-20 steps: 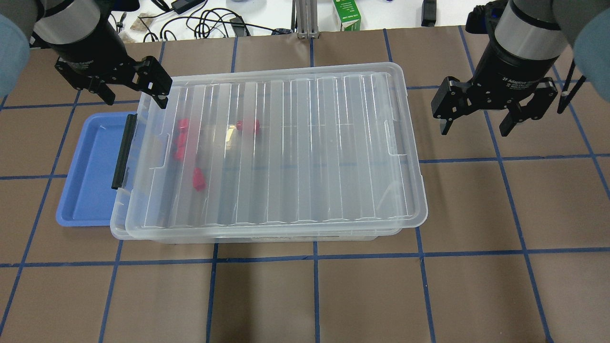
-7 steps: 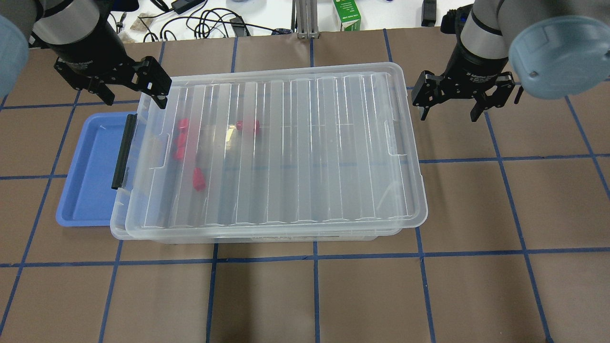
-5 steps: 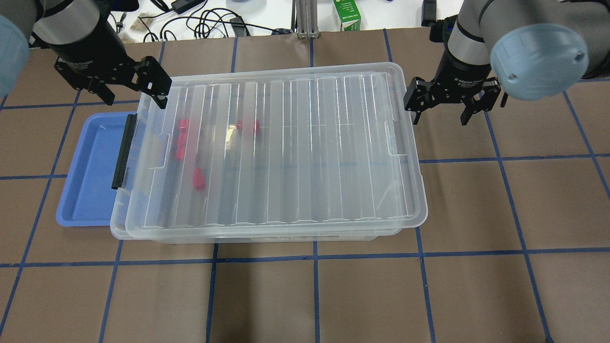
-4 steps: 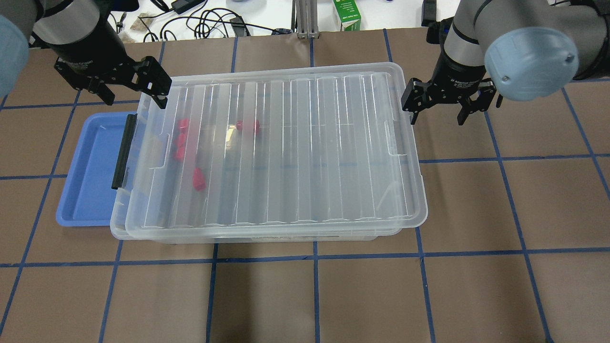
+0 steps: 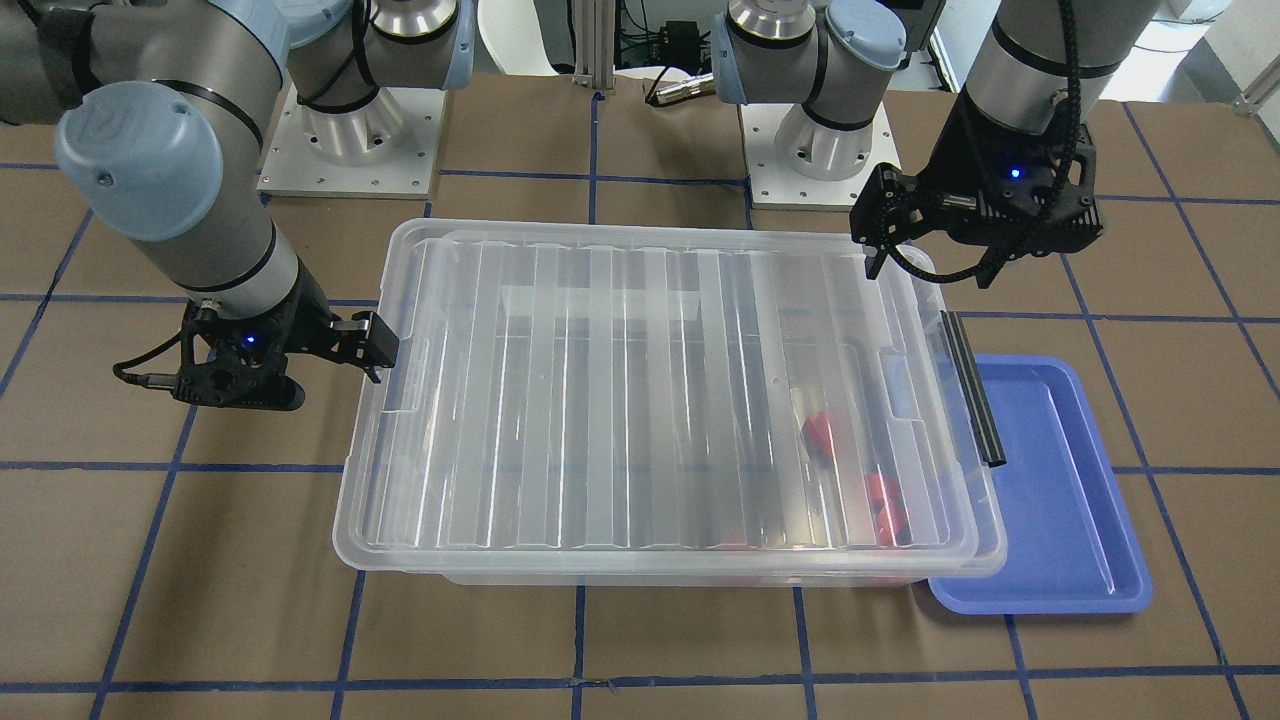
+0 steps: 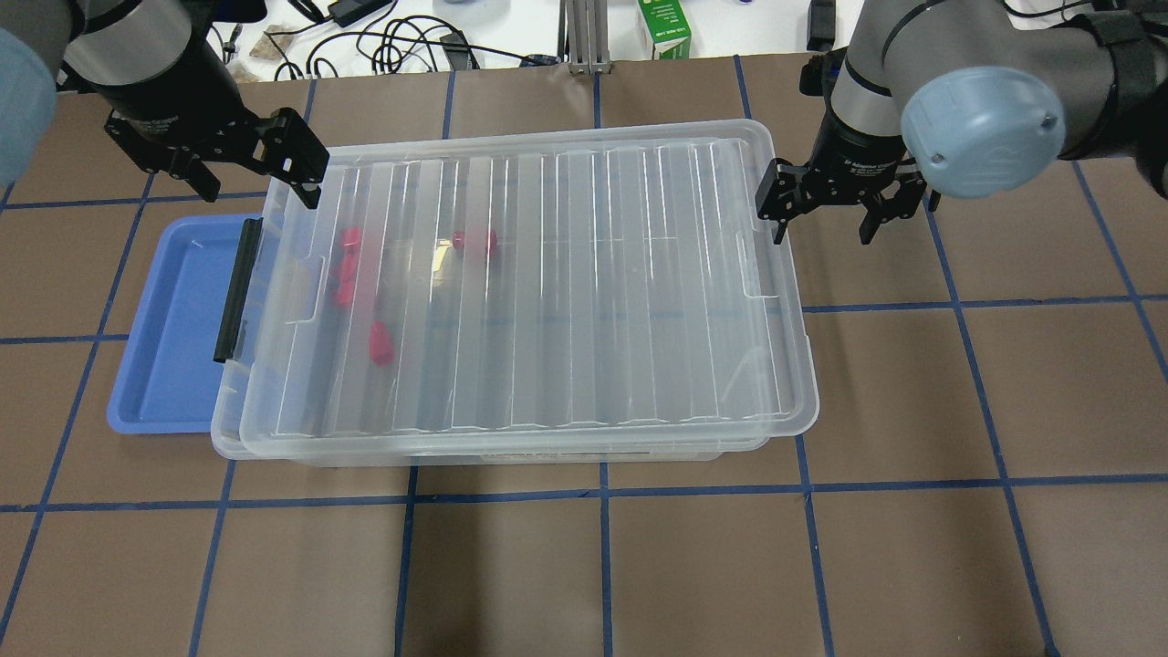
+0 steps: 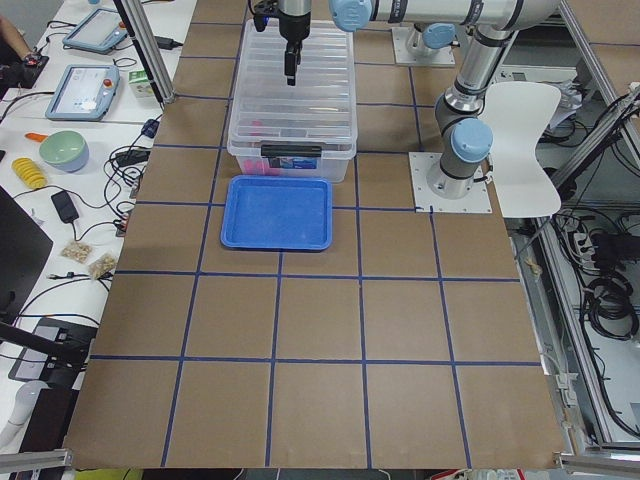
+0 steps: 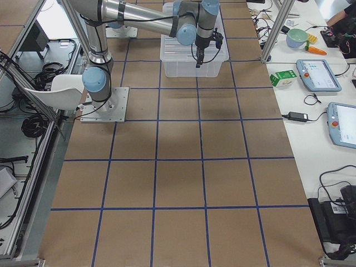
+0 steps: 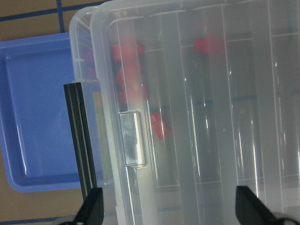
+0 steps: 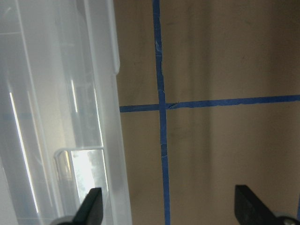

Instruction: Place red block in blue tray from box

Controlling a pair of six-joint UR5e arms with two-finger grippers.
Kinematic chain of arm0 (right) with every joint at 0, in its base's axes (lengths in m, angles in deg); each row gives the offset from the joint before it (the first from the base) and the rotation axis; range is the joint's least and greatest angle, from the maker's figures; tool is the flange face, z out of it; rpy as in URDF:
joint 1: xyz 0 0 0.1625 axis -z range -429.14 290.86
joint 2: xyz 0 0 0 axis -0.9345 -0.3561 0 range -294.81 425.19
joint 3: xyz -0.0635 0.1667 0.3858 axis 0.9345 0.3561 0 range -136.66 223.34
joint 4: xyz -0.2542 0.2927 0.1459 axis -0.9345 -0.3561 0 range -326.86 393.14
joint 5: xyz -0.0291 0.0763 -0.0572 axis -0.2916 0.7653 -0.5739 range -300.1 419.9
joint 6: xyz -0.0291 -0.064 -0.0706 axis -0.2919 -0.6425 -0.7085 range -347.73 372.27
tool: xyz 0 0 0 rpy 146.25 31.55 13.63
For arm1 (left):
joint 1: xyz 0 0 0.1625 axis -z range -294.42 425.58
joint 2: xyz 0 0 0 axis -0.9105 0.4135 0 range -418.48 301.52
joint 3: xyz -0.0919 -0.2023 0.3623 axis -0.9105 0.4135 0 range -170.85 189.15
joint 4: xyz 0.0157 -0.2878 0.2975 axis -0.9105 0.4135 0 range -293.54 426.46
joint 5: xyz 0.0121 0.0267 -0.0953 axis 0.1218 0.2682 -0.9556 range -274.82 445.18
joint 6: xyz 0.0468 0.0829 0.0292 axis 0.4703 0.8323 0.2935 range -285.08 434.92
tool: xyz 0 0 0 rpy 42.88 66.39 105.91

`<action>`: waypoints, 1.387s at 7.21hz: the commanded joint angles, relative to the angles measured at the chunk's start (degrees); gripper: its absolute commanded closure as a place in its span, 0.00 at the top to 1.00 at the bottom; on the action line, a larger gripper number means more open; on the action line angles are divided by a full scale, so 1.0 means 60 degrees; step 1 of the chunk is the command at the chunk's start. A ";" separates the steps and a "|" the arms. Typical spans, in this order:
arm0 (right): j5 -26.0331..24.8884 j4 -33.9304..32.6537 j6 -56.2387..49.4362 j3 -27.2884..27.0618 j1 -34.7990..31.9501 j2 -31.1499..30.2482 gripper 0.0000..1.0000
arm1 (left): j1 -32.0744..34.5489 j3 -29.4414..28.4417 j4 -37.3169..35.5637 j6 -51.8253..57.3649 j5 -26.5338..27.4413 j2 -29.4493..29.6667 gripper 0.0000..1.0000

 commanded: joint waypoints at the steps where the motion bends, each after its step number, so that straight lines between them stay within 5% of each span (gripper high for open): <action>1: 0.0183 -0.0045 -0.0056 -0.0002 -0.0016 0.0077 1.00 | 0.0000 -0.0015 0.0000 0.0000 0.0000 0.0001 1.00; 10: 0.0037 -0.0045 -0.0144 -0.0017 0.0028 0.0443 1.00 | 0.0015 -0.0015 0.0000 0.0000 0.0000 0.0001 1.00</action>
